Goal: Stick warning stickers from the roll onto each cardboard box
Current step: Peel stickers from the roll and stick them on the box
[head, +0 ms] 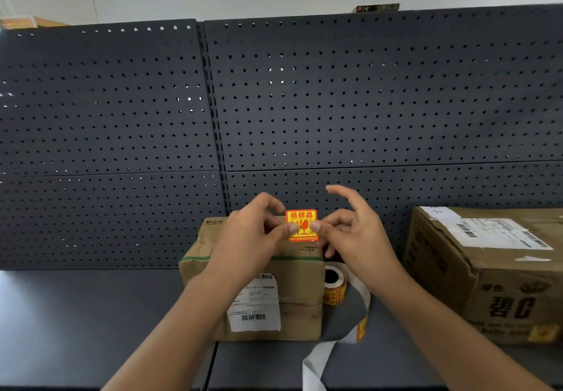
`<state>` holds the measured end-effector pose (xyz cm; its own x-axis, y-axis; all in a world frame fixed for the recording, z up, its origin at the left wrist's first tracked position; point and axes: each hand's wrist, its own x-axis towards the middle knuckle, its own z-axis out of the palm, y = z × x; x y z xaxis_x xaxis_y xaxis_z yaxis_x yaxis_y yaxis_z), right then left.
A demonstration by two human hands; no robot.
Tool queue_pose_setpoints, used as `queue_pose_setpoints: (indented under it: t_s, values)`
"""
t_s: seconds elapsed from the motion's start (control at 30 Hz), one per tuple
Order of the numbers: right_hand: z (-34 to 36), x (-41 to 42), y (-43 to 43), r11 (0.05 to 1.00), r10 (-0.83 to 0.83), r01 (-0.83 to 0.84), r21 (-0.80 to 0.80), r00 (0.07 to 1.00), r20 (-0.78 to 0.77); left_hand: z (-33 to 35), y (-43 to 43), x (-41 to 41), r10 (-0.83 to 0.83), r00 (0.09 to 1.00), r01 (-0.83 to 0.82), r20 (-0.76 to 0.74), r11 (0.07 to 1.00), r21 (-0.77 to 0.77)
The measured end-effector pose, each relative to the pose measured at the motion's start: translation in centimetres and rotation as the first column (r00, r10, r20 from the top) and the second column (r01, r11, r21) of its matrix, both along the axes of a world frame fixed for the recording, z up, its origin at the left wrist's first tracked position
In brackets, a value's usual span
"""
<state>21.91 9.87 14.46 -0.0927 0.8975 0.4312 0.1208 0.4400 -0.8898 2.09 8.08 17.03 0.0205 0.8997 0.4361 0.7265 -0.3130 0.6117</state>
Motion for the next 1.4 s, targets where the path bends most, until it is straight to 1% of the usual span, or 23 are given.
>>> queue_pose_setpoints:
  t_s: [0.07,0.2,0.3,0.33,0.43,0.57,0.8,1.1,1.4]
  values:
    - [-0.1,0.1,0.4,1.000,-0.013,0.014,-0.008,0.999,0.040,-0.1,0.7,0.1,-0.033,0.998,0.032,-0.059,0.999,-0.004]
    - [-0.7,0.3,1.1,0.999,-0.039,0.041,-0.013,0.994,0.099,-0.7,1.1,0.2,-0.088,0.993,0.088,-0.074,0.996,-0.004]
    - [-1.4,0.3,1.6,0.996,-0.079,0.068,0.049,0.965,0.252,-1.3,1.4,0.2,-0.088,0.989,0.084,-0.121,0.996,-0.032]
    - [-1.6,0.3,1.7,0.996,-0.083,0.072,0.051,0.957,0.278,-1.4,1.5,0.2,-0.089,0.986,0.084,-0.145,0.996,-0.039]
    - [-2.0,0.4,1.9,0.998,-0.068,0.062,0.028,0.958,0.277,-1.4,1.4,0.2,-0.101,0.976,0.094,-0.193,0.994,-0.046]
    - [-2.3,0.3,2.0,0.997,-0.069,0.057,0.049,0.954,0.291,-1.6,1.8,0.3,-0.119,0.962,0.112,-0.246,0.993,-0.045]
    - [-2.5,0.2,1.9,0.996,-0.089,0.077,0.053,0.951,0.296,-2.3,2.3,0.6,-0.150,0.942,0.153,-0.299,0.988,-0.011]
    - [-2.7,0.1,1.6,0.991,-0.126,0.105,0.077,0.924,0.362,-2.8,2.3,0.7,-0.191,0.935,0.202,-0.298,0.979,0.007]
    - [-3.3,0.0,1.6,0.990,-0.137,0.118,0.075,0.921,0.365,-4.2,2.6,0.6,-0.200,0.935,0.228,-0.293,0.972,0.064]
